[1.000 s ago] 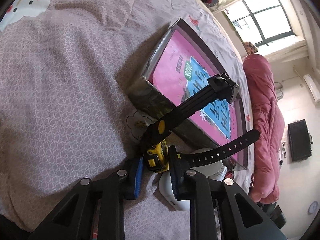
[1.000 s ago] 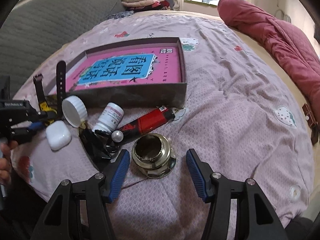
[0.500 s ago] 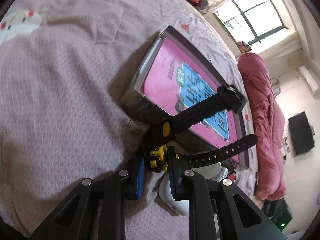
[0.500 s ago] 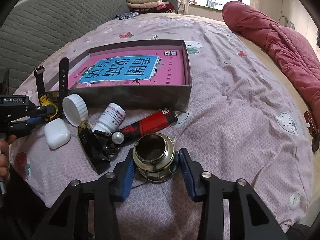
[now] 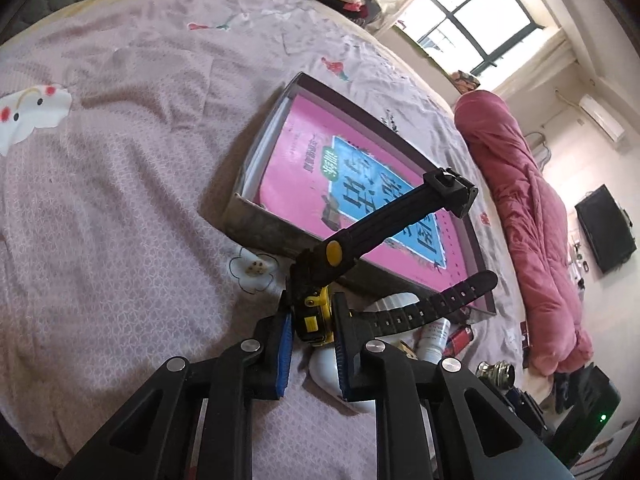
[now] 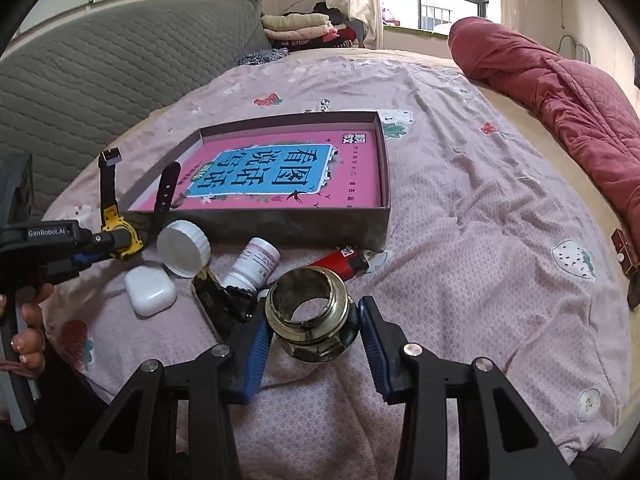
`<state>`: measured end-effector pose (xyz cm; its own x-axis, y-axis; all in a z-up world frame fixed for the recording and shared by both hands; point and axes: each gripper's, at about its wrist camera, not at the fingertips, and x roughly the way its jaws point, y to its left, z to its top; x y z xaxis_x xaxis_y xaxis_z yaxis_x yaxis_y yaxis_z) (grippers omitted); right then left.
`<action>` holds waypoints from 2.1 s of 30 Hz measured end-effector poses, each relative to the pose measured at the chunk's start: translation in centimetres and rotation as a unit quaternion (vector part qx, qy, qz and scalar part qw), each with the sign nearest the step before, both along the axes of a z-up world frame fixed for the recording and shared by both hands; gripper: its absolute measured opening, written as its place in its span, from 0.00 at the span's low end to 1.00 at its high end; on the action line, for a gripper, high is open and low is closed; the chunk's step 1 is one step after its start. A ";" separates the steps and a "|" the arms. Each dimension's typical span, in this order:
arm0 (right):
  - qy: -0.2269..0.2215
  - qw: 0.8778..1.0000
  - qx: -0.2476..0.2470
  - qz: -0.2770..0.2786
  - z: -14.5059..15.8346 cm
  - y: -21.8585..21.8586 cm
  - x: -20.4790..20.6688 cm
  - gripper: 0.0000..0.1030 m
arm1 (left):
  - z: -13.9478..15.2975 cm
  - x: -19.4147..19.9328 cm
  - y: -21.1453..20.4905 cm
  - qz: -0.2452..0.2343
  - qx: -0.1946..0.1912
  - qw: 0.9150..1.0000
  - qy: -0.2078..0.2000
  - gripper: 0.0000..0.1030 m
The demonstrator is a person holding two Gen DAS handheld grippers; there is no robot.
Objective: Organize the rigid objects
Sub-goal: 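Close the right gripper on the brass fitting while the left gripper lifts the watch, then carry the watch in the left gripper and fitting in the right gripper over the tray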
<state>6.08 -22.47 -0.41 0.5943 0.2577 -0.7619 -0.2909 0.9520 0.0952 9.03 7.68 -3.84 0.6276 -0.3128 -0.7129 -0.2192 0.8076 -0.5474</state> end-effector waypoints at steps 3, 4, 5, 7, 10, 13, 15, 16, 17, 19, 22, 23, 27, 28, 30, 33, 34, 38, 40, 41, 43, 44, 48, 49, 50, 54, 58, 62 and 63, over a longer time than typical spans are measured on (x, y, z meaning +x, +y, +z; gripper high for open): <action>-0.005 1.000 0.006 -0.001 0.2 -0.2 0.0 0.42 | 0.8 -0.3 -0.5 -0.008 0.010 1.000 -0.009 0.16; -0.008 1.000 0.008 -0.002 0.4 -0.3 -0.1 0.42 | 1.0 -0.4 -0.6 -0.011 0.014 1.000 -0.012 0.16; -0.011 1.000 0.010 -0.003 0.5 -0.3 -0.1 0.42 | 1.2 -0.7 -0.9 -0.012 0.018 1.000 -0.016 0.16; -0.017 1.000 0.013 -0.002 0.8 -0.3 -0.2 0.42 | 1.7 -1.1 -1.4 -0.018 0.031 0.999 -0.022 0.16; -0.024 1.000 0.008 0.003 1.0 0.0 -0.3 0.42 | 2.1 -1.4 -1.5 -0.017 0.034 0.999 -0.027 0.16; -0.032 0.999 0.005 0.010 1.2 0.4 -0.5 0.42 | 2.6 -2.0 -1.3 -0.017 0.036 0.999 -0.033 0.16; -0.040 0.999 0.005 0.014 1.5 0.5 -0.7 0.42 | 2.6 -2.3 -1.2 -0.016 0.036 0.999 -0.036 0.16; -0.045 0.999 0.005 0.016 1.7 0.6 -0.8 0.42 | 2.7 -2.5 -1.2 -0.018 0.035 0.999 -0.037 0.16; -0.049 0.999 0.005 0.018 1.8 0.7 -0.9 0.42 | 2.9 -2.7 -1.2 -0.019 0.036 0.998 -0.038 0.16; -0.056 0.998 0.006 0.021 2.1 0.9 -1.1 0.42 | 3.2 -3.0 -1.3 -0.022 0.038 0.998 -0.041 0.16; -0.064 0.998 0.008 0.024 2.4 1.1 -1.3 0.42 | 3.6 -3.3 -1.4 -0.025 0.039 0.998 -0.045 0.16; -0.068 0.997 0.009 0.025 2.6 1.1 -1.4 0.42 | 3.8 -3.5 -1.5 -0.027 0.041 0.998 -0.048 0.16; -0.079 0.996 0.011 0.027 3.0 1.1 -1.6 0.42 | 4.7 -4.1 -2.1 -0.032 0.055 0.996 -0.060 0.16; -0.082 0.996 0.011 0.027 3.1 1.1 -1.6 0.42 | 5.0 -4.3 -2.2 -0.033 0.062 0.996 -0.063 0.16; -0.086 0.996 0.010 0.028 3.3 1.2 -1.7 0.42 | 5.5 -4.6 -2.5 -0.034 0.072 0.994 -0.069 0.16; -0.093 0.995 0.010 0.030 3.6 1.2 -1.8 0.42 | 6.1 -5.0 -2.9 -0.037 0.091 0.992 -0.080 0.16; -0.096 0.995 0.010 0.030 3.7 1.2 -1.8 0.42 | 6.3 -5.2 -3.1 -0.038 0.096 0.991 -0.082 0.16; -0.103 0.994 0.013 0.030 4.0 1.2 -1.8 0.42 | 6.9 -5.4 -3.6 -0.042 0.113 0.989 -0.090 0.16; -0.105 0.994 0.014 0.030 4.1 1.1 -1.7 0.42 | 7.0 -5.5 -3.7 -0.043 0.118 0.988 -0.093 0.16; -0.106 0.994 0.015 0.030 4.1 1.1 -1.7 0.42 | 7.1 -5.5 -3.7 -0.043 0.120 0.987 -0.094 0.16; -0.108 0.994 0.016 0.029 4.1 1.1 -1.7 0.42 | 7.1 -5.6 -3.8 -0.042 0.125 0.987 -0.094 0.16; -0.108 0.994 0.017 0.030 4.1 1.1 -1.6 0.42 | 7.1 -5.5 -3.8 -0.041 0.127 0.987 -0.094 0.16; -0.112 0.993 0.019 0.030 4.2 1.1 -1.4 0.42 | 7.0 -5.2 -3.8 -0.040 0.132 0.986 -0.095 0.16; -0.112 0.993 0.020 0.030 4.3 1.1 -1.3 0.42 | 7.0 -5.1 -3.8 -0.039 0.134 0.986 -0.096 0.16; -0.113 0.993 0.021 0.030 4.3 1.1 -1.2 0.42 | 7.0 -5.1 -3.8 -0.039 0.134 0.986 -0.096 0.16; -0.118 0.992 0.025 0.030 4.5 1.2 -0.9 0.42 | 7.0 -5.0 -3.9 -0.037 0.138 0.985 -0.097 0.16; -0.121 0.992 0.028 0.031 4.6 1.3 -0.5 0.42 | 7.3 -4.8 -4.1 -0.035 0.141 0.984 -0.102 0.16; -0.124 0.991 0.027 0.034 4.6 1.5 -0.3 0.42 | 7.6 -4.3 -4.2 -0.034 0.146 0.983 -0.105 0.16; -0.126 0.991 0.029 0.035 4.6 1.5 -0.3 0.42 | 7.6 -4.2 -4.2 -0.033 0.145 0.983 -0.104 0.16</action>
<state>5.80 -21.01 4.24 0.7427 0.3435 -0.5748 -0.3768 0.9240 0.0652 4.82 3.50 3.76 0.7549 -0.1602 -0.6359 -0.0681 0.9453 -0.3190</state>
